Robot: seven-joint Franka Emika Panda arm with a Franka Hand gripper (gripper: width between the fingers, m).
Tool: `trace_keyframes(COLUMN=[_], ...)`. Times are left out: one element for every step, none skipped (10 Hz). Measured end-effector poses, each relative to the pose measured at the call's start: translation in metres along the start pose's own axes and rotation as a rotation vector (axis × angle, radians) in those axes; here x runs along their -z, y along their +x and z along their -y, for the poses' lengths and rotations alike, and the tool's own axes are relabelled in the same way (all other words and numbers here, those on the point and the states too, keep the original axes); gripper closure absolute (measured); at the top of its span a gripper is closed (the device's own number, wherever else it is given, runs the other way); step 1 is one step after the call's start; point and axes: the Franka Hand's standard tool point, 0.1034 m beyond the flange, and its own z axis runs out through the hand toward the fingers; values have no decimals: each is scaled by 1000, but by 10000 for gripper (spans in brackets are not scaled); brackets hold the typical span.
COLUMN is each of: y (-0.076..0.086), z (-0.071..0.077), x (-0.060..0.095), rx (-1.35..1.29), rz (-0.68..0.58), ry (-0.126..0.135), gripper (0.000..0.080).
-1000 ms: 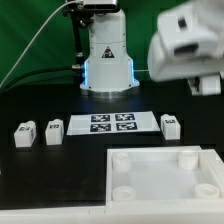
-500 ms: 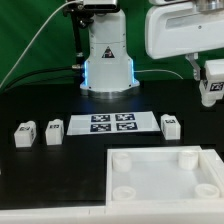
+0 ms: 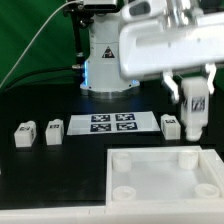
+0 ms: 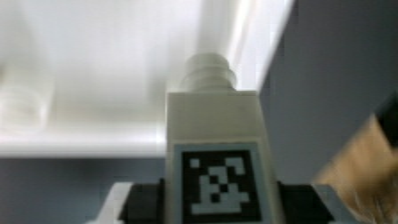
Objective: Assemble one leg
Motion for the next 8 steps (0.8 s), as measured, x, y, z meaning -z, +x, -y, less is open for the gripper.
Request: trace_keyframes(y=[20,22,19,20,19,22,42,67], z=[4,3,3,3,3,1,-6,-13], x=[8,9,7,7,7,7,9,12], rx=[-10,-3,-3,-3,-3,5,28,36], rz=[-21,-48,-40,-41,-40,-41,-43,-52], ry=[3,1,1,1,1,0,-6,-10], gripper=[508,508,508,508,508,508,508,508])
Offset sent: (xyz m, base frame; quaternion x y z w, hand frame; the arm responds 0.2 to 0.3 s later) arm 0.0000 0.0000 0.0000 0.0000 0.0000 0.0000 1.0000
